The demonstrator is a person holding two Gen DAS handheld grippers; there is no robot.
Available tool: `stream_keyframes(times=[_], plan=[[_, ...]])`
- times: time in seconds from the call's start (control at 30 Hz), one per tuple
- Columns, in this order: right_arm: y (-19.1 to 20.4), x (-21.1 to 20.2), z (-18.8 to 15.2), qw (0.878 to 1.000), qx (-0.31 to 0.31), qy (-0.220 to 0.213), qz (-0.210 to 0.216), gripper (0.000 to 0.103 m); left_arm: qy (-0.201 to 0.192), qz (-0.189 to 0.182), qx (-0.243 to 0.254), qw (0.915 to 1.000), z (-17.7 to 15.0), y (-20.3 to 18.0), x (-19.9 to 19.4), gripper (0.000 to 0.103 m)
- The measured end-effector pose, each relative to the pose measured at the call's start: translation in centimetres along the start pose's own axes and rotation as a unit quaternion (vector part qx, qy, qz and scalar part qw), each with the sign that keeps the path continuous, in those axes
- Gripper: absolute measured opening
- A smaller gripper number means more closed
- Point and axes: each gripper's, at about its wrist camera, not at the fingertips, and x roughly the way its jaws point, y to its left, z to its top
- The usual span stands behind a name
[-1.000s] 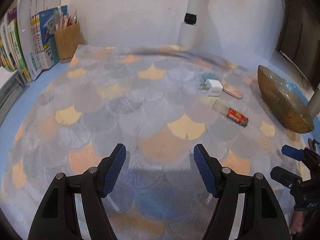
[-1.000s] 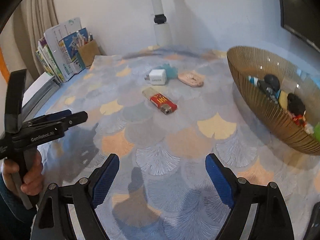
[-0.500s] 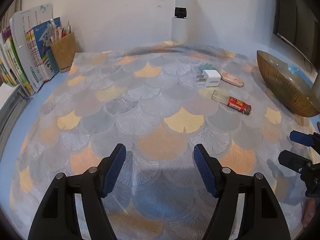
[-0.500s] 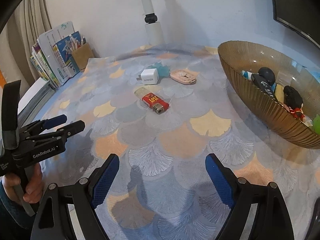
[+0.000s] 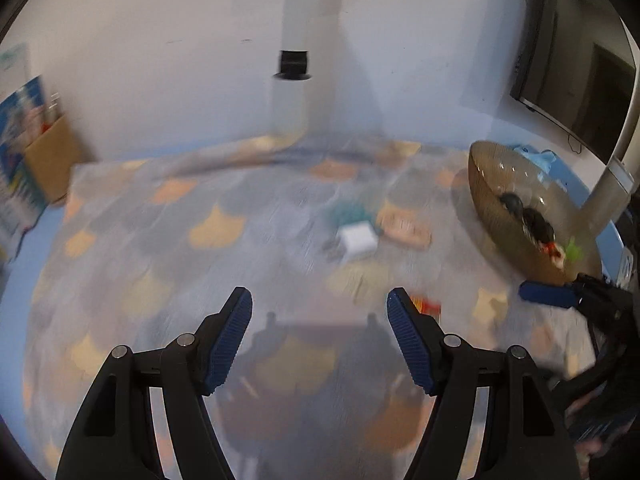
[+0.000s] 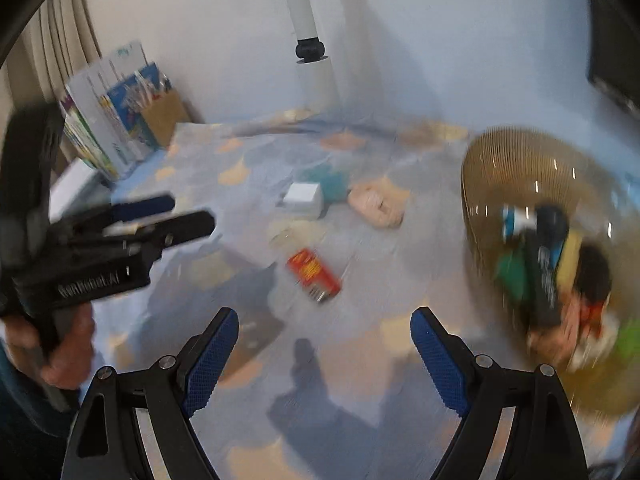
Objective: Organize rigid objects
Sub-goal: 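Move both tools back toward the remaining objects, then grasp the white plug adapter with the left tool while the right tool grasps the red lighter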
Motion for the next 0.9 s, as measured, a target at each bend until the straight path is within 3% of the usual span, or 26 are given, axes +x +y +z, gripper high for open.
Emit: stream_keyframes(times=[0.13, 0.27, 0.33, 0.4, 0.43, 0.57, 0.7, 0.9], plan=[[0.8, 3.0, 0.9, 1.000, -0.023, 0.016, 0.011, 0.083, 0.028, -0.028, 0.026, 0.9989, 2.3, -1.3, 4.1, 0.068], [1.1, 4.7, 1.0, 0.999, -0.031, 0.017, 0.010, 0.080, 0.057, -0.021, 0.044, 0.9972, 2.8, -2.2, 7.5, 0.067], [0.8, 5.4, 1.3, 0.999, -0.025, 0.018, 0.019, 0.074, 0.064, -0.036, 0.037, 0.9966, 2.9, -2.1, 8.5, 0.062], [0.6, 6.2, 1.4, 0.999, -0.023, 0.025, 0.018, 0.067, 0.068, -0.043, 0.031, 0.9963, 2.9, -2.0, 9.2, 0.045], [0.7, 6.6, 1.5, 0.999, -0.025, 0.028, 0.015, 0.067, 0.071, -0.045, 0.032, 0.9960, 2.9, -2.0, 9.4, 0.045], [1.7, 7.0, 1.7, 0.999, -0.042, 0.018, 0.005, 0.053, 0.058, -0.046, 0.034, 0.9967, 2.7, -1.8, 9.1, 0.045], [3.5, 7.0, 1.4, 0.996, -0.083, 0.015, -0.013, 0.024, 0.052, -0.040, 0.021, 0.9976, 2.0, -0.5, 7.7, 0.045], [4.1, 3.9, -1.5, 0.994, -0.103, 0.013, -0.016, 0.023, 0.039, -0.025, 0.005, 0.9989, -1.1, 1.0, 3.3, 0.045]])
